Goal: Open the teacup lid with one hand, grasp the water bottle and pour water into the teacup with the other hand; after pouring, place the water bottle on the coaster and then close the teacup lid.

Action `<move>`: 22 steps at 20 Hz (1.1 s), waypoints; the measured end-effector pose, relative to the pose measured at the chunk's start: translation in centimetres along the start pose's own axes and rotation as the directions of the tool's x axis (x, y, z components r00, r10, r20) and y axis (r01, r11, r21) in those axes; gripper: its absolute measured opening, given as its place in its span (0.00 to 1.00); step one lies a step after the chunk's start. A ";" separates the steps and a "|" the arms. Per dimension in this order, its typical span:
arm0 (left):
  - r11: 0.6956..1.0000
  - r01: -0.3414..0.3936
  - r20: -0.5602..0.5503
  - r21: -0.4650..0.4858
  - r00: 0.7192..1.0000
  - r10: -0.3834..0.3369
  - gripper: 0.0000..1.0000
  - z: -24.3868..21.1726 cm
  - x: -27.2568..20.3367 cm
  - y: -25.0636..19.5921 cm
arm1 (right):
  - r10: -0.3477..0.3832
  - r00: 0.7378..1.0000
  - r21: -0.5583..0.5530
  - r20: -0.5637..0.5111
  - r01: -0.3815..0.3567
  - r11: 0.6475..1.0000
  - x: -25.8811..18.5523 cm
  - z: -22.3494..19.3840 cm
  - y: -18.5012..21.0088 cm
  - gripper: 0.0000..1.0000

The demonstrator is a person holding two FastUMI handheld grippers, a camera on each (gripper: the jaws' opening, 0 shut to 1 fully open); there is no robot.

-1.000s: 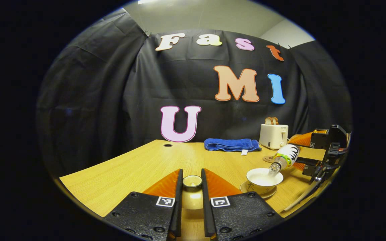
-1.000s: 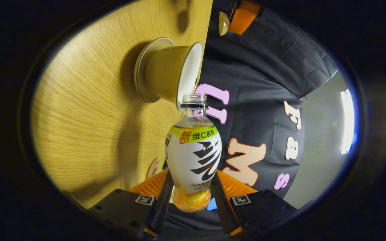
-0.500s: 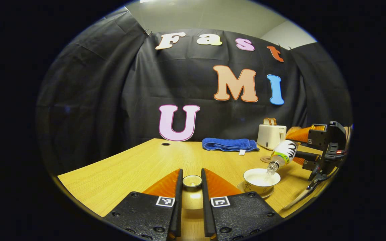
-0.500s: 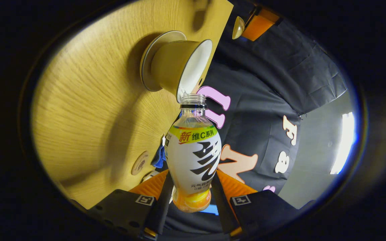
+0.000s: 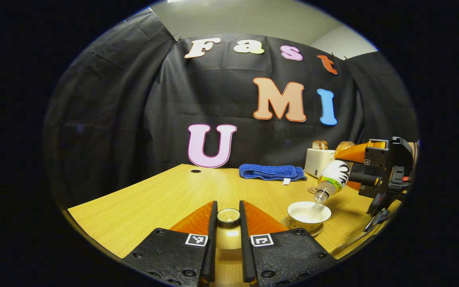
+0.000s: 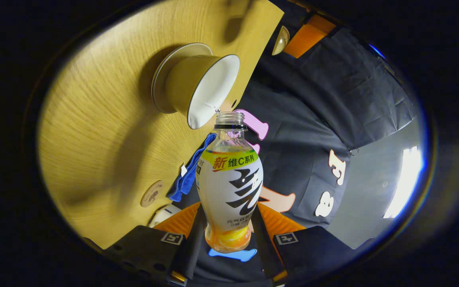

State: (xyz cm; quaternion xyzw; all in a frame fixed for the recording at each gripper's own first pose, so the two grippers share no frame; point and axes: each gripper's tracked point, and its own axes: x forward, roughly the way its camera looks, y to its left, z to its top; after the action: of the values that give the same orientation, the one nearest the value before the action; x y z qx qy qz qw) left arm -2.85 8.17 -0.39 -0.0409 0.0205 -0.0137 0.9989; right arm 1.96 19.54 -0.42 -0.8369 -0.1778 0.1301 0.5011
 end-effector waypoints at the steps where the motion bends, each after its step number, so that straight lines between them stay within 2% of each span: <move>1: 1.000 0.001 0.007 0.002 1.000 -0.001 0.24 0.4 -0.1 -0.2 | 0.012 1.000 0.040 -0.009 -0.012 0.999 0.1 -0.1 0.2 0.68; 4: 1.000 0.007 0.023 0.020 1.000 -0.007 0.24 1.3 -0.1 -0.9 | 0.058 0.998 0.167 -0.022 -0.053 0.985 0.2 -0.3 1.1 0.69; 6: 0.999 0.011 0.026 0.031 1.000 -0.012 0.24 1.5 -0.1 -1.4 | 0.102 0.995 0.266 -0.015 -0.094 0.959 0.3 -0.4 1.7 0.69; 8: 0.999 0.014 0.028 0.036 1.000 -0.015 0.24 1.8 0.1 -1.7 | 0.119 0.993 0.367 -0.010 -0.107 0.924 -0.1 -0.2 2.0 0.69; 10: 0.999 0.010 0.031 0.043 0.999 -0.011 0.24 2.2 0.2 -1.8 | 0.147 0.989 0.478 0.002 -0.131 0.868 -0.7 0.5 2.6 0.68; 13: 0.998 0.013 0.034 0.055 0.999 -0.015 0.24 2.5 0.5 -2.2 | 0.185 0.982 0.653 0.031 -0.160 0.741 -1.7 1.2 3.1 0.68; 16: 0.998 0.021 0.023 0.051 0.999 -0.022 0.24 2.4 0.9 -2.7 | 0.220 0.973 0.801 0.065 -0.182 0.570 -1.7 1.2 2.8 0.67; 19: 0.999 0.035 0.012 0.039 0.999 -0.036 0.24 2.1 1.3 -3.4 | 0.225 0.972 0.896 0.069 -0.159 0.415 -1.1 0.3 2.2 0.69; 22: 0.998 0.047 0.009 0.039 0.999 -0.048 0.24 2.1 1.6 -4.1 | 0.227 0.973 0.963 0.037 -0.095 0.250 -0.1 -1.9 2.3 0.68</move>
State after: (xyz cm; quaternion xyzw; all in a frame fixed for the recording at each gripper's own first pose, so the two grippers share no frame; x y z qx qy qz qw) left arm -1.31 4.25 2.02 -0.0223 0.0144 -0.0376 0.9989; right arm 3.04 16.96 -1.55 -0.3829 0.0509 0.2156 0.8969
